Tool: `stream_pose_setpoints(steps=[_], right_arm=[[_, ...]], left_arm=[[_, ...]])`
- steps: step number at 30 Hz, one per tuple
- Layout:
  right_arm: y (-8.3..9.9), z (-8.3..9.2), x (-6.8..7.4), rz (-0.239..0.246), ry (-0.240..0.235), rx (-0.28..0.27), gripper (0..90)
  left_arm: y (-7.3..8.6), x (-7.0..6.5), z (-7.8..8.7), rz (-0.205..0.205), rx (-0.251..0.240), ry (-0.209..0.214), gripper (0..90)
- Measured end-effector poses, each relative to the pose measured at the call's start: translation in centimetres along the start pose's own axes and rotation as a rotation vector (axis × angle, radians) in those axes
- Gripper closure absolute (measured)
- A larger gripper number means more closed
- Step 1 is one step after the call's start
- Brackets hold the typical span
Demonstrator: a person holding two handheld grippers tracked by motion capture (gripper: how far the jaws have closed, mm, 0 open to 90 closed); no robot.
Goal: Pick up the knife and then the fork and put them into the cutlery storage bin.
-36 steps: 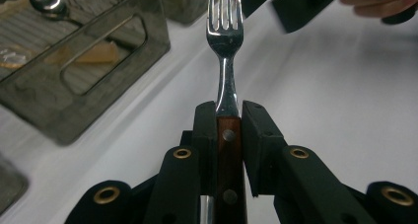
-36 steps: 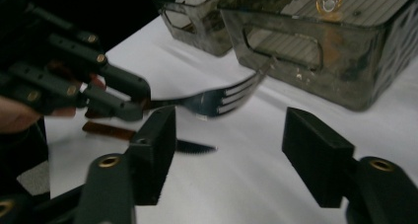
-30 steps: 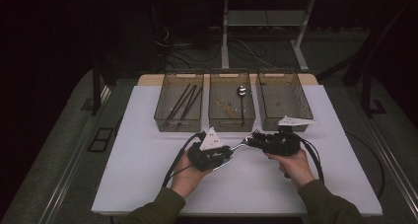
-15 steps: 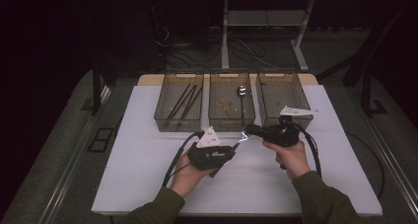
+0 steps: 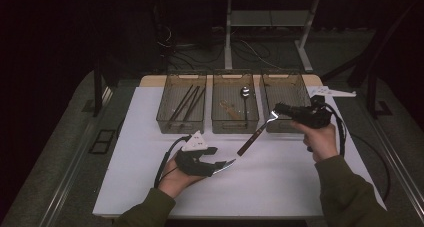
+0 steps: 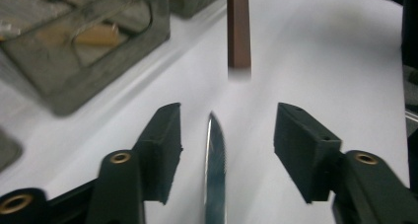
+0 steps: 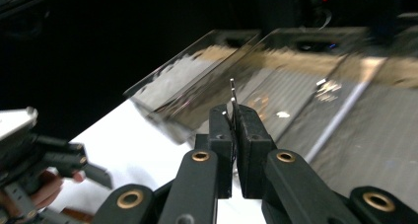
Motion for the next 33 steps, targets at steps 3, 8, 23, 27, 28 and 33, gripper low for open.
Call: stream_pose_setpoints(steps=[3, 8, 23, 27, 28, 33], right_arm=[[-1.6, 1.8, -1.0, 0.004, 0.048, -0.022, 86.6], [-4.2, 4.7, -2.7, 0.013, 0.139, -0.048, 86.6], [-7.1, 6.6, -10.1, -0.061, 0.363, -0.029, 86.6], [-6.6, 4.5, -11.3, -0.083, 0.358, 0.033, 86.5], [-6.4, 3.9, -11.5, -0.086, 0.356, 0.049, 86.5], [-5.6, 1.1, -12.5, -0.094, 0.329, 0.176, 86.5]], left_arm=[[1.0, 0.5, 0.2, 0.020, 0.010, -0.005, 34.9], [2.3, 1.2, 1.0, 0.029, 0.011, -0.020, 27.4], [5.1, 2.2, 2.0, 0.049, 0.039, -0.029, 4.0], [5.1, 2.1, 1.9, 0.042, 0.041, -0.026, 1.7], [5.1, 2.0, 1.8, 0.041, 0.044, -0.023, 1.6], [5.1, 2.0, 1.7, 0.035, 0.053, -0.013, 1.7]])
Point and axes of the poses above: each handheld gripper's, and its own axes: z roughly backward along the jaws, y roughly out of its underside, x roughly to its left, the point moved 4 cm from there along -z, roughly forward along the jaws, and after that the axes turned 15 degrees about x, right-handed, at the moved point
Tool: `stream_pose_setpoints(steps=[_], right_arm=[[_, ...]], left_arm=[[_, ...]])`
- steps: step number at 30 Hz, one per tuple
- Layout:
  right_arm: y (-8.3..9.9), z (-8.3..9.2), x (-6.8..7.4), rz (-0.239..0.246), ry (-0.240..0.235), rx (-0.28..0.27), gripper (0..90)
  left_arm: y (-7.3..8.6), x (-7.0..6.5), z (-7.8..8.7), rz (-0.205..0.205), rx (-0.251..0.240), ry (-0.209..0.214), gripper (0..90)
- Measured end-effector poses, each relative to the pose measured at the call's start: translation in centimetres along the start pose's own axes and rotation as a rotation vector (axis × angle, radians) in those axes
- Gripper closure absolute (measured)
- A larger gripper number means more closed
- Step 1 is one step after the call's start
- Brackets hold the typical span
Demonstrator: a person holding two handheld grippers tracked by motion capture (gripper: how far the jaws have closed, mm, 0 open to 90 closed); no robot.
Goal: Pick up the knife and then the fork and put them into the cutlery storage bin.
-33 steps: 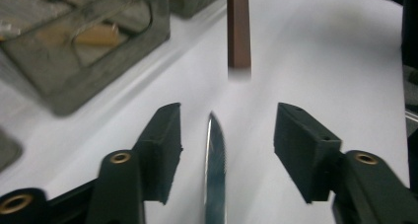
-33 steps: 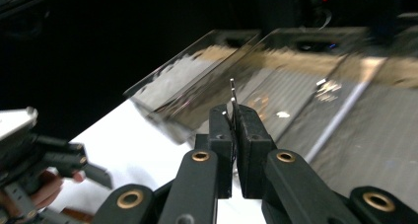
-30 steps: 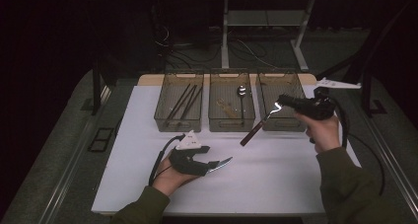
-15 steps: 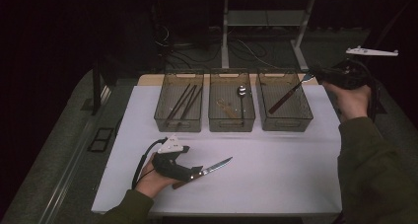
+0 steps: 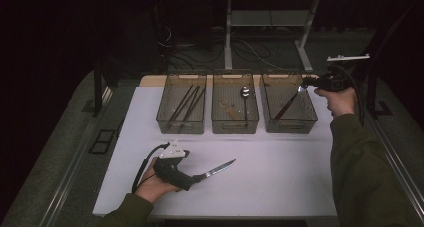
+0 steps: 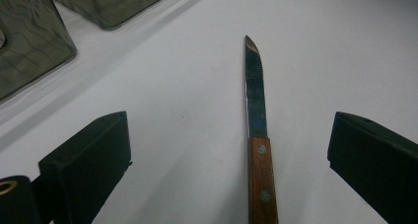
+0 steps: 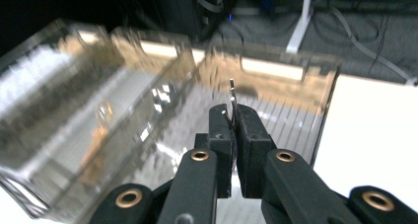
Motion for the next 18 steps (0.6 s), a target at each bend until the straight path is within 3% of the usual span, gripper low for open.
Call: stream_pose_setpoints(steps=[4, 5, 8, 10, 14, 18], right_arm=[[0.1, -1.8, -0.2, -0.002, -0.038, 0.031, 85.8], [0.1, -2.2, -0.3, -0.007, -0.032, 0.030, 81.6], [0.3, -3.6, -0.7, -0.006, 0.064, 0.061, 53.2], [0.4, -4.0, -1.0, -0.015, 0.155, 0.056, 44.6], [0.7, -3.8, -1.3, -0.018, 0.188, 0.003, 33.1], [0.8, -3.4, -1.4, -0.025, 0.182, -0.008, 28.3]], left_arm=[[-0.1, -0.1, -0.2, -0.003, 0.002, 0.008, 1.8], [-0.1, -0.1, -0.2, -0.003, 0.003, 0.010, 1.9], [-0.1, -0.1, -0.3, -0.008, 0.009, 0.010, 2.0], [-0.1, -0.2, -0.3, -0.010, 0.009, 0.010, 2.0], [-0.1, -0.2, -0.2, -0.009, 0.005, 0.015, 2.5], [-0.1, -0.2, -0.2, -0.009, 0.007, 0.013, 2.9]])
Point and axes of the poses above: each handheld gripper's, and its own axes: z roughly backward along the jaws, y roughly out of its underside, x roughly to its left, the point moved 4 cm from there along -z, roughly forward along the jaws, and after that the axes turned 15 degrees about x, right-handed, at the moved point
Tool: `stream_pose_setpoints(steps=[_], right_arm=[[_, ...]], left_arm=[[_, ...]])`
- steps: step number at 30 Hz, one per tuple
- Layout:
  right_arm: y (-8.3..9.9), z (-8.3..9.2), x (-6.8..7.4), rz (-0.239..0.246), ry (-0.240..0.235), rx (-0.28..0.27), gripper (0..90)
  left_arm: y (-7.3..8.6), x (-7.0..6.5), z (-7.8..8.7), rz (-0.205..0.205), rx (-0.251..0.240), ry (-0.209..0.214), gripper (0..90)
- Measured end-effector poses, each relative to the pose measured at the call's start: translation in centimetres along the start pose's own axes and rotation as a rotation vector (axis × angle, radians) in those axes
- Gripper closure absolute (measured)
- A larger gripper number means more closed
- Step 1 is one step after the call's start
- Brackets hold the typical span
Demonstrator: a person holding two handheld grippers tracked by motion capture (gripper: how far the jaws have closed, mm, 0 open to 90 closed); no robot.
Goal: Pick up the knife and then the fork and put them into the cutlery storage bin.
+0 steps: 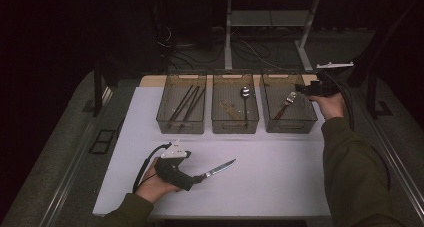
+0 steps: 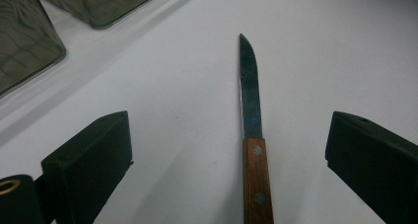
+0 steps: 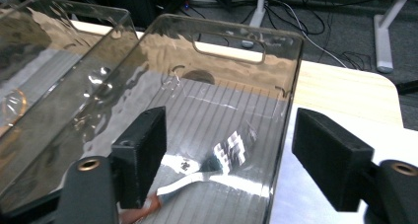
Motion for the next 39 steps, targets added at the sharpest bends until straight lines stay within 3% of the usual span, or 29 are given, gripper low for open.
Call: stream_pose_setpoints(steps=[7, 10, 18, 24, 30, 36, 39], right_arm=[[1.2, 1.2, 1.3, 0.022, -0.083, -0.043, 24.2], [2.1, 1.7, 2.5, 0.054, -0.127, -0.041, 22.1], [5.4, 4.0, 5.6, 0.124, -0.222, -0.082, 20.3], [8.0, 5.4, 8.3, 0.181, -0.281, -0.090, 19.5], [10.3, 5.5, 10.5, 0.239, -0.306, -0.069, 18.8], [13.2, 5.1, 11.9, 0.259, -0.325, -0.032, 18.7], [14.5, 4.5, 12.5, 0.280, -0.304, 0.003, 17.8]], left_arm=[[0.2, 0.1, 0.0, 0.000, 0.024, -0.017, 6.0], [0.3, 0.1, 0.1, -0.001, 0.031, -0.029, 13.0], [0.4, 0.2, 0.1, 0.015, 0.042, -0.005, 33.5], [0.5, -0.1, -0.2, 0.000, 0.069, -0.001, 47.0], [0.3, -0.6, -0.6, -0.012, 0.084, 0.021, 55.7], [-0.1, -1.3, -1.5, -0.022, 0.101, 0.026, 63.3], [-0.1, -1.6, -1.8, -0.026, 0.116, 0.021, 65.9]])
Point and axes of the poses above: each handheld gripper's, and its own axes: z roughly backward along the jaws, y roughly out of its underside, x roughly to its left, the point moved 4 cm from there along -z, roughly forward along the jaws, and after that the axes turned 15 degrees about x, right-handed, at the moved point
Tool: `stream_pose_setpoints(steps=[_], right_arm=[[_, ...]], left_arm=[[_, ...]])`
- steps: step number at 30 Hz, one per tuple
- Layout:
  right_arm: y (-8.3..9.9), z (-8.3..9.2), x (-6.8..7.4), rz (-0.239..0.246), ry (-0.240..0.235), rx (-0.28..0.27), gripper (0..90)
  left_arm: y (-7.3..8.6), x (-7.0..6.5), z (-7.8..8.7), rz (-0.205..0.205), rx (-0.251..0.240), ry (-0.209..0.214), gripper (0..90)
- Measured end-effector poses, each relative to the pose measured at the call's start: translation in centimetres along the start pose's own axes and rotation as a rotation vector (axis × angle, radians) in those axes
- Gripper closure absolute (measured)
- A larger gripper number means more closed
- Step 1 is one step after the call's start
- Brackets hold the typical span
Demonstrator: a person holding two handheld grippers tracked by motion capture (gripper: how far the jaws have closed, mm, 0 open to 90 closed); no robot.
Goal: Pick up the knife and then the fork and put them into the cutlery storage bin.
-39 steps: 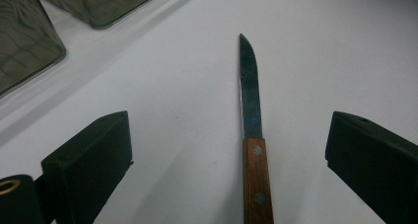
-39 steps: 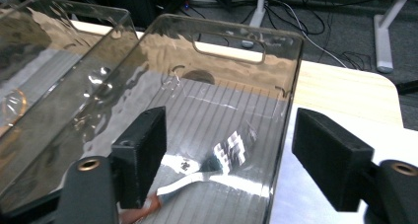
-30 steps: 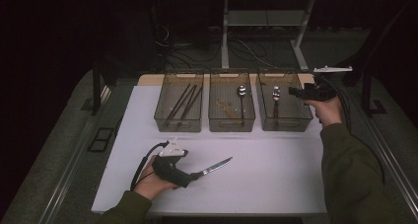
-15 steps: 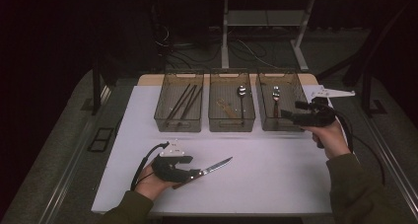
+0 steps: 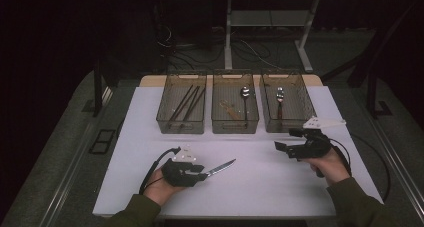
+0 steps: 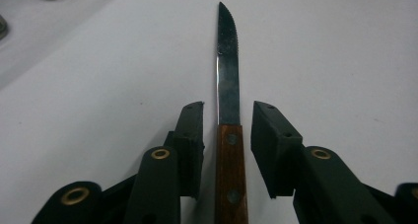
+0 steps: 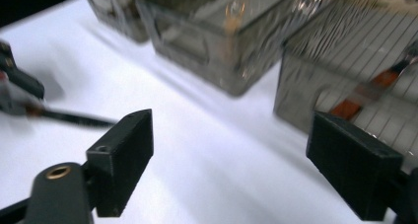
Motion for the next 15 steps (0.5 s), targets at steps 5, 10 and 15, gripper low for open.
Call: stream_pose_setpoints(steps=[5, 10, 15], right_arm=[[1.2, -0.7, 1.3, 0.013, -0.016, 0.036, 17.8], [1.8, -1.2, 2.5, 0.030, -0.037, 0.052, 17.8], [1.7, -1.7, 3.2, 0.036, -0.075, 0.067, 17.8]], left_arm=[[0.1, -0.1, -0.4, -0.019, 0.033, -0.013, 69.3], [0.1, -0.3, -0.6, -0.028, 0.024, -0.043, 74.9], [0.0, -0.3, -0.5, -0.050, 0.044, -0.059, 76.7]])
Point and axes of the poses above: each handheld gripper's, and its own axes: z roughly backward along the jaws, y roughly out of its underside, x roughly to its left, the point moved 4 cm from there along -z, roughly forward along the jaws, and after that the axes turned 15 degrees about x, right-handed, at the moved point
